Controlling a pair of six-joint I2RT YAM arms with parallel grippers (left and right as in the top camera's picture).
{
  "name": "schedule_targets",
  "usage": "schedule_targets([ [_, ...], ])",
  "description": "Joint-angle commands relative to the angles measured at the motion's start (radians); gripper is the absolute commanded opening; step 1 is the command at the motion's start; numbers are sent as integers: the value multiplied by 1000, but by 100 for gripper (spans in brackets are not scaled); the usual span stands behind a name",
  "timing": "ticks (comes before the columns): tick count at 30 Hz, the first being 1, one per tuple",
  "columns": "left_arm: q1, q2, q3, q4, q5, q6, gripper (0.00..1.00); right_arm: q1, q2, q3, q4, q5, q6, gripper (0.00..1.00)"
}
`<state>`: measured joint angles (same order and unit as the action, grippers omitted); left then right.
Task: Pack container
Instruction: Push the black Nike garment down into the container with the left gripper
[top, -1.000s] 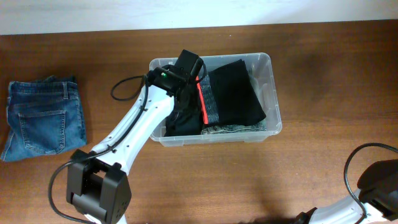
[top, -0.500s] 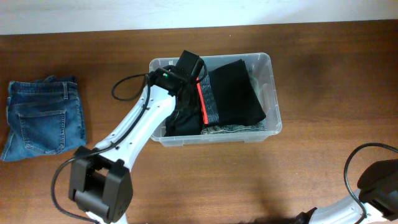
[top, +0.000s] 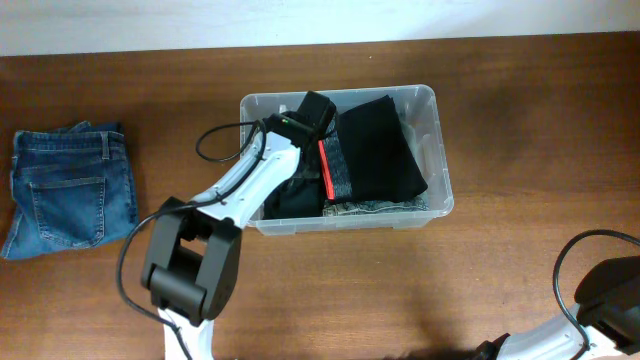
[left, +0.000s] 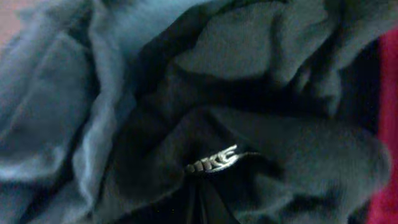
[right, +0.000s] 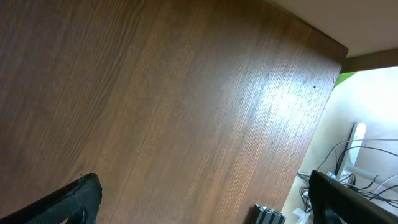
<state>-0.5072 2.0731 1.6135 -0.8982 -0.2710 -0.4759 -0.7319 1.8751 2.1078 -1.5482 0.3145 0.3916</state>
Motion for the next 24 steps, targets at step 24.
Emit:
schedule_targets([
  [24, 43, -114, 57, -14, -144, 2, 18, -2, 0, 3, 0, 11, 5, 99],
])
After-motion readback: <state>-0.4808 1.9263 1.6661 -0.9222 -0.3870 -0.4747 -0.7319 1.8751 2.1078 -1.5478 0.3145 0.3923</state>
